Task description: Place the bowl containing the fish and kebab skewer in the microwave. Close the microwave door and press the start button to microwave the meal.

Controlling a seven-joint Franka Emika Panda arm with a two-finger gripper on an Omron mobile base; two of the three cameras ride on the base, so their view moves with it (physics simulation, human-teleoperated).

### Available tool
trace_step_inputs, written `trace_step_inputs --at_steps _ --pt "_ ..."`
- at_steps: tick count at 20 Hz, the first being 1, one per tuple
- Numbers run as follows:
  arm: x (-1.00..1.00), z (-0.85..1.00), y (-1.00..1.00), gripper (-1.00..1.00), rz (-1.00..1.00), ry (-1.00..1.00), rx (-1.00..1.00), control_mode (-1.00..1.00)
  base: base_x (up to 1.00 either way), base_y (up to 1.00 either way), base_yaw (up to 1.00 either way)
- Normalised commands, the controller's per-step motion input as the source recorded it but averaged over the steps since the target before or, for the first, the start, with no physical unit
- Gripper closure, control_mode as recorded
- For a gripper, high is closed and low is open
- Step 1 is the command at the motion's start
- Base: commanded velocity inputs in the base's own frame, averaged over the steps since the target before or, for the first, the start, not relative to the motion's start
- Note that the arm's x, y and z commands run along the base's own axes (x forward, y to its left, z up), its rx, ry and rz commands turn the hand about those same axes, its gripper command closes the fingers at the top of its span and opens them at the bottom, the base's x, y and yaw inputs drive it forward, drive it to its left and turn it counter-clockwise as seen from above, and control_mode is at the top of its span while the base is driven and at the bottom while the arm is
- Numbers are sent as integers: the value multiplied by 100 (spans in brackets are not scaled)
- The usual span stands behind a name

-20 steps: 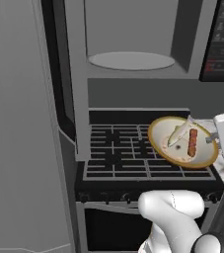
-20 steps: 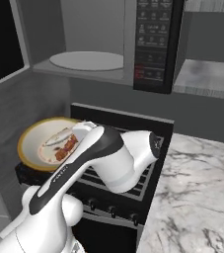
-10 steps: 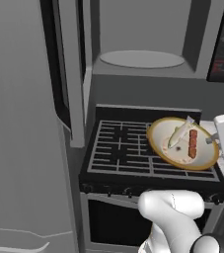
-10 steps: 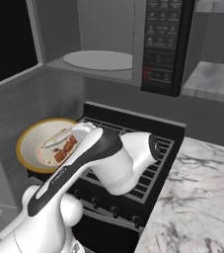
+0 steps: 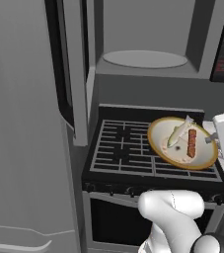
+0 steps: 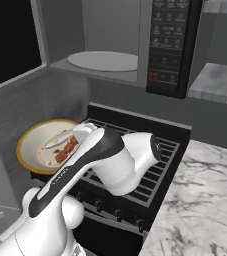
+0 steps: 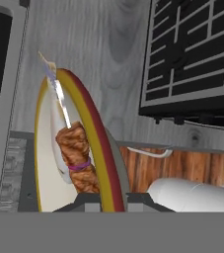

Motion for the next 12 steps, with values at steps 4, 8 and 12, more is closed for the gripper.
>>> trace_step_inputs --at_steps 4,8,12 --pt "0 31 9 100 0 -4 0 -100 0 0 0" --pt "0 69 6 100 0 -4 0 -100 0 0 0" --pt "3 57 2 100 0 -2 1 -100 0 0 0"
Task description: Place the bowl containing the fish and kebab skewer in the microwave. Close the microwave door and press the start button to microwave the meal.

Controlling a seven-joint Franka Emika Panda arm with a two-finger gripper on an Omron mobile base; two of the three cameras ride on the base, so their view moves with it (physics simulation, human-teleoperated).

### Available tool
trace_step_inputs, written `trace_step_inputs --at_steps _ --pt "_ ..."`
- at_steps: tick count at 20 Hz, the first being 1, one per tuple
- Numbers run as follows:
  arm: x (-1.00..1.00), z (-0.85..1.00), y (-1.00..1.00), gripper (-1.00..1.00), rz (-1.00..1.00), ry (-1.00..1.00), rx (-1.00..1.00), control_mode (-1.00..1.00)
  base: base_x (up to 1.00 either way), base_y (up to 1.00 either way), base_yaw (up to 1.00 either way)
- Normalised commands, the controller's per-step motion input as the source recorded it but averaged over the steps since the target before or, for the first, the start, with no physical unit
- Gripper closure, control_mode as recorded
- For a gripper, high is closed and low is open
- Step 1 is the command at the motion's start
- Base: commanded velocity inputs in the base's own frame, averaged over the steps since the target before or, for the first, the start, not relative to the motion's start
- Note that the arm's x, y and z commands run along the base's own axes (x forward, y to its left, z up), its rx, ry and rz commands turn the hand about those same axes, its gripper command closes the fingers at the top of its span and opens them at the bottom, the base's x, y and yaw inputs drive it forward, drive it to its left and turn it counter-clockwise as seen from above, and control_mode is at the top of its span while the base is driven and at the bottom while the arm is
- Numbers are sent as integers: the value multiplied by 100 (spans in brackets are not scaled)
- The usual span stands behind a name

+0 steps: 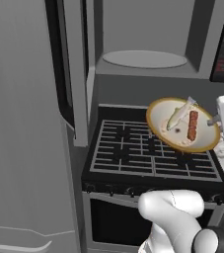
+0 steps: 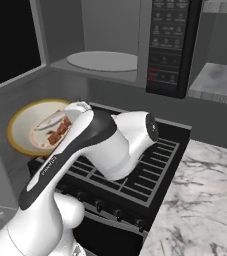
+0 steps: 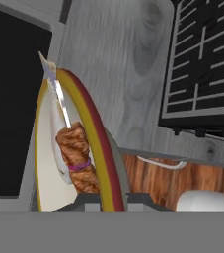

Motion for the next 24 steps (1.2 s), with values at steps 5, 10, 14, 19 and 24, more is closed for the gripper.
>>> trace_step_inputs --at_steps 5,10,14,19,24 --pt "2 8 0 100 0 0 4 -100 0 0 0" --pt "1 11 0 100 -1 -2 3 -100 0 0 0" --pt "1 38 0 100 -4 -2 2 -100 0 0 0" --pt "0 48 5 100 -13 0 0 -100 0 0 0" --pt "0 29 4 100 -18 -4 -4 -100 0 0 0"
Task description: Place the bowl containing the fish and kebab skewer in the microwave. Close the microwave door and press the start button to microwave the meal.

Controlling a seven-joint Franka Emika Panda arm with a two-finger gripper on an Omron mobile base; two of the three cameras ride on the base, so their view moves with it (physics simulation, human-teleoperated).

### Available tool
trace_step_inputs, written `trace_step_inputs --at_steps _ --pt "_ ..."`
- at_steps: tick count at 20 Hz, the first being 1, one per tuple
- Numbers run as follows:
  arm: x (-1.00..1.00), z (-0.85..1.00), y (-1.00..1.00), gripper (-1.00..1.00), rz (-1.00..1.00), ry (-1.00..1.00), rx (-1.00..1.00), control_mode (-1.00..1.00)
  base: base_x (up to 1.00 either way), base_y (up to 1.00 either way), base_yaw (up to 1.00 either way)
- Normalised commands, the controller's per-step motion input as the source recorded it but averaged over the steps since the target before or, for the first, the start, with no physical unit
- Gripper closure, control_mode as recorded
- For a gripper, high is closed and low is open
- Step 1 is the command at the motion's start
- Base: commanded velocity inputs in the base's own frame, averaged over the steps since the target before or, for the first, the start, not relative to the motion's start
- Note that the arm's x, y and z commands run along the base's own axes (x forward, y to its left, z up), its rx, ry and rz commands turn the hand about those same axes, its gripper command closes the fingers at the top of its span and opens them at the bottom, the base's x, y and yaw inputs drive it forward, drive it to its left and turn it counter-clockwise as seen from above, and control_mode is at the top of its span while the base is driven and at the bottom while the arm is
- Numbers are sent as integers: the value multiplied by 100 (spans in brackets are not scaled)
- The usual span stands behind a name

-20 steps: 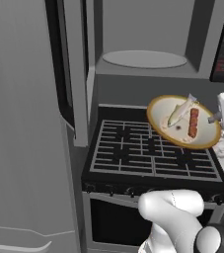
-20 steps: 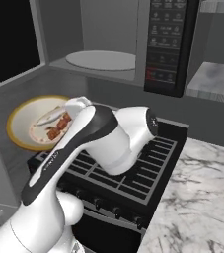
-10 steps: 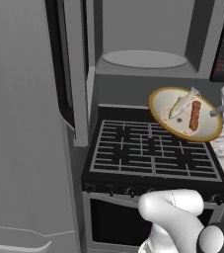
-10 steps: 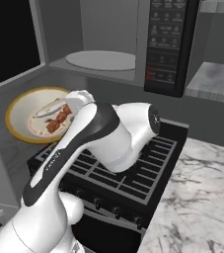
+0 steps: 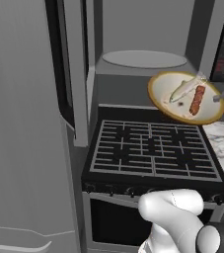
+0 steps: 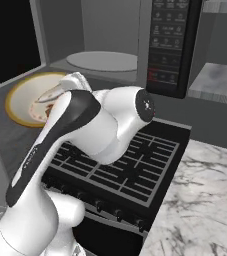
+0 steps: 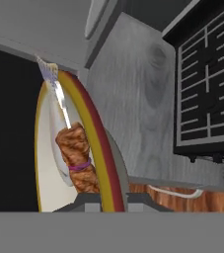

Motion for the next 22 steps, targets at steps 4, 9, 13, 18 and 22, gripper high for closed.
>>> trace_step_inputs --at_steps 4,9,13,18,22 --pt "0 37 19 100 -23 -7 -7 -100 0 0 0" --pt "2 33 20 100 -23 -2 -3 -100 0 0 0" --pt "22 20 9 100 -23 1 0 -100 0 0 0" --pt "32 19 15 100 -22 7 0 -100 0 0 0" --pt "26 31 16 100 -22 9 6 -100 0 0 0"
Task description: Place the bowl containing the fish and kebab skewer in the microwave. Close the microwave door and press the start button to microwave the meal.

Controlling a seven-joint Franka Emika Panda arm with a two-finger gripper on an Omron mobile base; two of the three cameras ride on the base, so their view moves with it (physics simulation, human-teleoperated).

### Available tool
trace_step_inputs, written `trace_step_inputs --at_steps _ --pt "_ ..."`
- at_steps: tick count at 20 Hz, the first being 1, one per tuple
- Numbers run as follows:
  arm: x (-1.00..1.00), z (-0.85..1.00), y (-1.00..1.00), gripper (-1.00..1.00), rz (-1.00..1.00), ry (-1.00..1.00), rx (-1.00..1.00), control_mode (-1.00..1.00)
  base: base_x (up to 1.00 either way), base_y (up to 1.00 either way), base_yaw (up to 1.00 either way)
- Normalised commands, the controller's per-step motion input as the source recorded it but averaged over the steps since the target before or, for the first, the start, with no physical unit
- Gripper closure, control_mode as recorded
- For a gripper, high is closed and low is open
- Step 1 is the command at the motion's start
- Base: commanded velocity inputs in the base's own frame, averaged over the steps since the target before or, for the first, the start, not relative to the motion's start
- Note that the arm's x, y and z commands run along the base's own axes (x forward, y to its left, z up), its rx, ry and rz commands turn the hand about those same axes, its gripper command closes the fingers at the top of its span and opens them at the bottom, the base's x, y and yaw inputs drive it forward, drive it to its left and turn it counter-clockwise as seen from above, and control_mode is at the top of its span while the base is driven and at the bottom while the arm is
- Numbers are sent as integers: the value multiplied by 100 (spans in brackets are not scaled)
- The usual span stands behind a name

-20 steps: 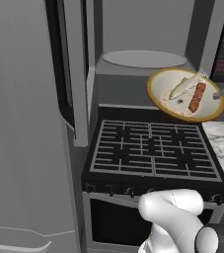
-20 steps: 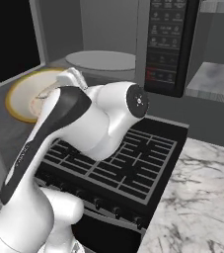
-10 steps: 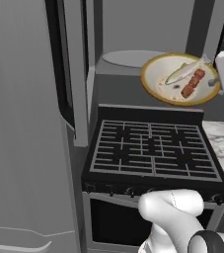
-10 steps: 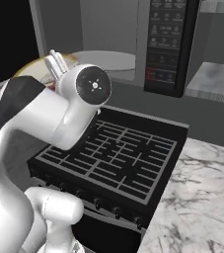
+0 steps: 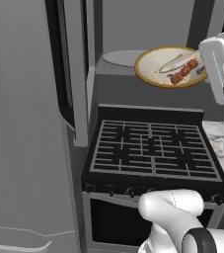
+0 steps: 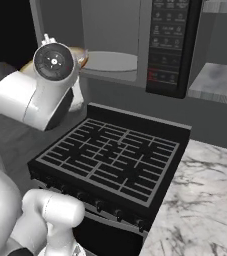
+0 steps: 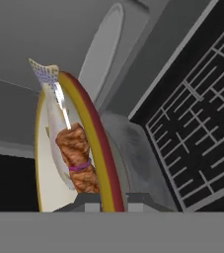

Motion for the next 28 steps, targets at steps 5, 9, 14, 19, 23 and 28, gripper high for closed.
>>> trace_step_inputs --at_steps 5,9,14,19,23,28 --pt "22 22 4 100 -22 12 12 -100 0 0 0" --pt "23 2 0 100 -23 8 17 -100 0 0 0" --pt "26 0 0 100 -23 4 17 -100 0 0 0" --pt "33 0 0 100 -14 0 7 -100 0 0 0" --pt "34 -3 0 100 -1 0 0 -100 0 0 0" --pt "41 -6 0 100 0 0 0 -100 0 0 0"
